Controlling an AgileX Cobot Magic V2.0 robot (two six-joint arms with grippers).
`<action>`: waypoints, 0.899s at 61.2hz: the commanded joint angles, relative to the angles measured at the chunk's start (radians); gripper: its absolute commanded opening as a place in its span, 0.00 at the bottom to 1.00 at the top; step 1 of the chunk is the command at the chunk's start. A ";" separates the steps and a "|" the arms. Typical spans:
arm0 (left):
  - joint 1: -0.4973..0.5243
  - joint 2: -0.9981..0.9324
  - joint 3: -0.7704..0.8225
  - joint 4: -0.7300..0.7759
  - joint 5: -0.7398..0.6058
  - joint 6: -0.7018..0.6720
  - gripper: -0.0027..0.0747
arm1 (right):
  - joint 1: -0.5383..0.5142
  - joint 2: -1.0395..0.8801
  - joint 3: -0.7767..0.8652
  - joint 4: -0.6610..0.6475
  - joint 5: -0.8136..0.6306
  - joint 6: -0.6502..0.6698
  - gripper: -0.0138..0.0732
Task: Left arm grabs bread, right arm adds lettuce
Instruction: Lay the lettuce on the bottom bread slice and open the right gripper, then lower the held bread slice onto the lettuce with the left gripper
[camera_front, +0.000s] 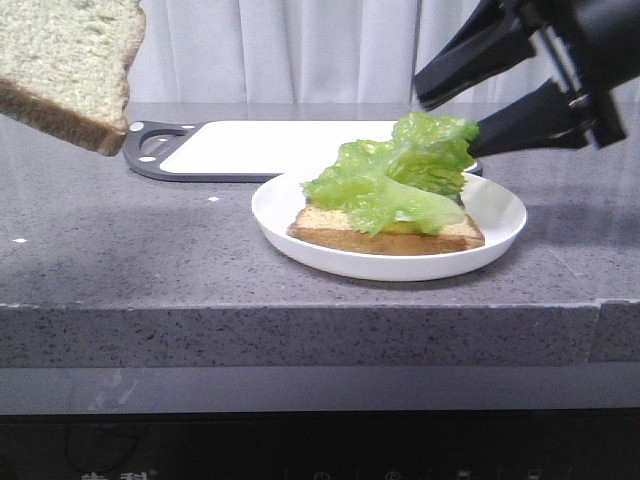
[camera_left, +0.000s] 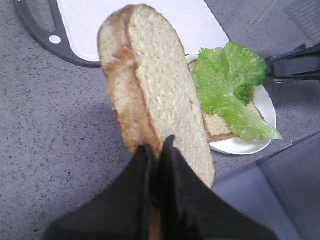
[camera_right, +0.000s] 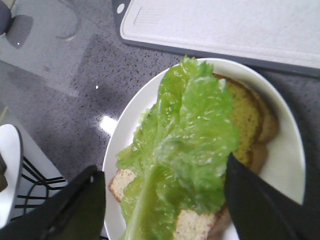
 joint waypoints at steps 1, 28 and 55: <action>0.005 -0.002 -0.025 -0.079 -0.045 0.000 0.01 | -0.016 -0.101 -0.026 -0.066 -0.015 0.046 0.76; -0.161 0.180 -0.025 -0.466 -0.070 0.230 0.01 | -0.018 -0.502 -0.017 -0.482 0.084 0.341 0.76; -0.317 0.611 -0.218 -0.766 0.012 0.450 0.01 | -0.018 -0.678 -0.001 -0.477 0.136 0.341 0.76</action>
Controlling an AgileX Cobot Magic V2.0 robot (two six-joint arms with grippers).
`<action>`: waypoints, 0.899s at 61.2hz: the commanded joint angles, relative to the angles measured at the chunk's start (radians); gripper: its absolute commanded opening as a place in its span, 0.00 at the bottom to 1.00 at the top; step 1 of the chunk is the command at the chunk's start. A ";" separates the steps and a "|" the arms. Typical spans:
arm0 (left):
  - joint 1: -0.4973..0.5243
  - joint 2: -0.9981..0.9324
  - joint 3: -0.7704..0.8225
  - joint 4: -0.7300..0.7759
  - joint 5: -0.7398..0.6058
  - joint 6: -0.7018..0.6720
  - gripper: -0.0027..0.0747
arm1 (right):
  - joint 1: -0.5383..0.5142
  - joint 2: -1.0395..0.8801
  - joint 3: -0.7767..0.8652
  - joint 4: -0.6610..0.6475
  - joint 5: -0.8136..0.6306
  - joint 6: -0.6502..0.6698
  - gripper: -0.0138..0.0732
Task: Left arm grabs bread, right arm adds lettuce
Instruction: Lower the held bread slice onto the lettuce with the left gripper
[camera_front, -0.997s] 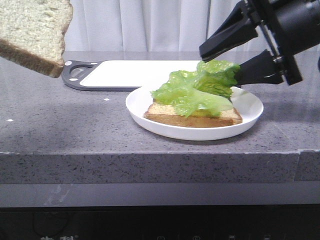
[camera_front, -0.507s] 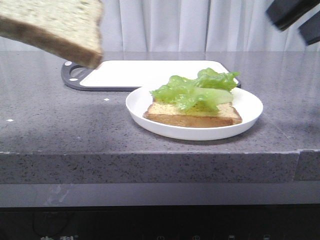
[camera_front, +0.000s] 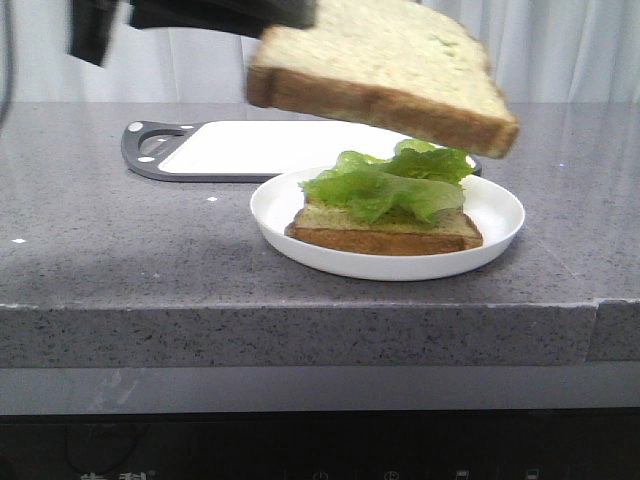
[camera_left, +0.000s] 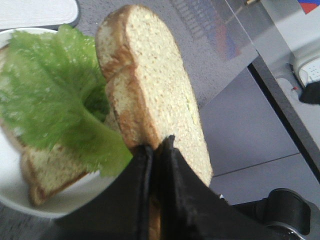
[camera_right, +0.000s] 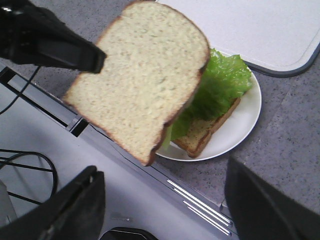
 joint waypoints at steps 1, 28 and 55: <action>-0.010 0.050 -0.080 -0.095 0.048 0.011 0.01 | -0.007 -0.008 -0.014 0.031 -0.033 0.000 0.76; 0.029 0.229 -0.132 -0.131 0.041 0.011 0.01 | -0.007 -0.009 0.012 0.032 -0.024 0.000 0.76; 0.032 0.230 -0.132 -0.108 0.003 0.011 0.40 | -0.007 -0.009 0.012 0.032 -0.012 0.000 0.76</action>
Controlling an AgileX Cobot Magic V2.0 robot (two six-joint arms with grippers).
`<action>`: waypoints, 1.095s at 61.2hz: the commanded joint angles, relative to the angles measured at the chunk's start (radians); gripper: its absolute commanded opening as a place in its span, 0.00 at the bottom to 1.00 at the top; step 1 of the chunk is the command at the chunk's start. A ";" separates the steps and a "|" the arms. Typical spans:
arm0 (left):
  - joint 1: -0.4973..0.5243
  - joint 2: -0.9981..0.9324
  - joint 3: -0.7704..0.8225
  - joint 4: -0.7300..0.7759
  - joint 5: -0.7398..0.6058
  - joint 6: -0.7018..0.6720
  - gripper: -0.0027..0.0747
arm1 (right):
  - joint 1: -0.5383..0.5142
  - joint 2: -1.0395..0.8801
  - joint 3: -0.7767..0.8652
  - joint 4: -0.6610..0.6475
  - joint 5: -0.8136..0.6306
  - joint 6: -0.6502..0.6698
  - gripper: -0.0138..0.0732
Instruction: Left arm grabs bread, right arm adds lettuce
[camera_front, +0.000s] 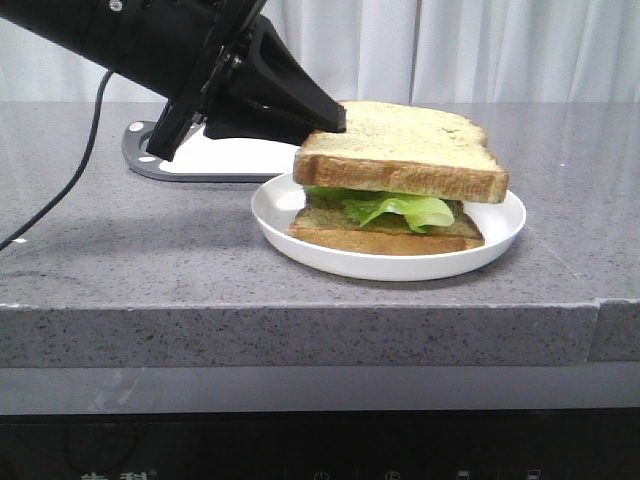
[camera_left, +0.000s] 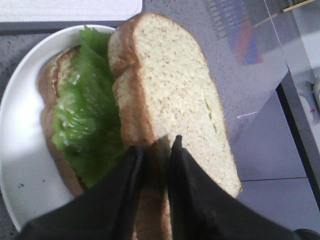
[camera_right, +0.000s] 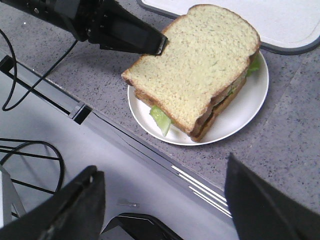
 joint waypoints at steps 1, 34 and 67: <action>0.004 -0.040 -0.032 -0.044 0.015 0.004 0.42 | -0.007 -0.008 -0.025 0.034 -0.029 -0.001 0.76; 0.046 -0.331 -0.032 0.559 0.025 -0.317 0.54 | -0.007 -0.008 -0.060 -0.225 0.039 0.216 0.76; 0.044 -0.831 0.178 1.465 -0.035 -1.048 0.54 | -0.007 -0.132 -0.081 -0.515 -0.049 0.472 0.76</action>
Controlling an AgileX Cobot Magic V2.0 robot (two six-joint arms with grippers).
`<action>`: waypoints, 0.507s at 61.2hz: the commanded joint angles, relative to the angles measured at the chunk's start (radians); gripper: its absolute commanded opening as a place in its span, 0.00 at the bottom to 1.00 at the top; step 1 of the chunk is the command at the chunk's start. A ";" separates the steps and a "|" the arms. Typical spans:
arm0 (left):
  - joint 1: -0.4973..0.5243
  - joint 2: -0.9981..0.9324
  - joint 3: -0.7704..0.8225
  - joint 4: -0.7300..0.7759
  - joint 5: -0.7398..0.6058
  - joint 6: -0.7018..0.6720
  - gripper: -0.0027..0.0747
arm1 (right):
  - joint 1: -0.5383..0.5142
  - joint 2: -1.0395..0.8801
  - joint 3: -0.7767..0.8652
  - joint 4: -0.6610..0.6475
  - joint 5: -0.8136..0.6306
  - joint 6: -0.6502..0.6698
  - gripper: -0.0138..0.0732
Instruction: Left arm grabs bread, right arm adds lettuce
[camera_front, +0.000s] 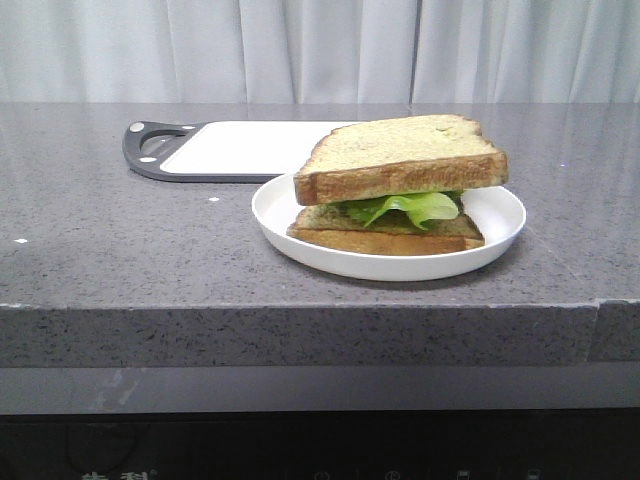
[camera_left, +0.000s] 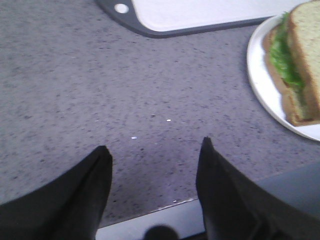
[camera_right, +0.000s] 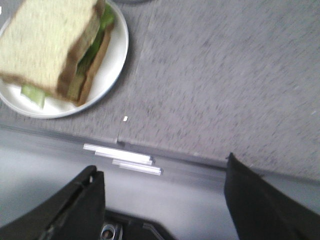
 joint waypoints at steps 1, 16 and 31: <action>0.000 -0.093 0.024 0.107 -0.096 -0.095 0.54 | -0.007 -0.040 -0.016 -0.020 -0.103 0.018 0.76; 0.000 -0.208 0.100 0.119 -0.143 -0.097 0.39 | -0.007 -0.068 0.031 -0.042 -0.126 0.018 0.56; 0.000 -0.208 0.102 0.119 -0.163 -0.097 0.01 | -0.007 -0.068 0.032 -0.042 -0.125 0.018 0.15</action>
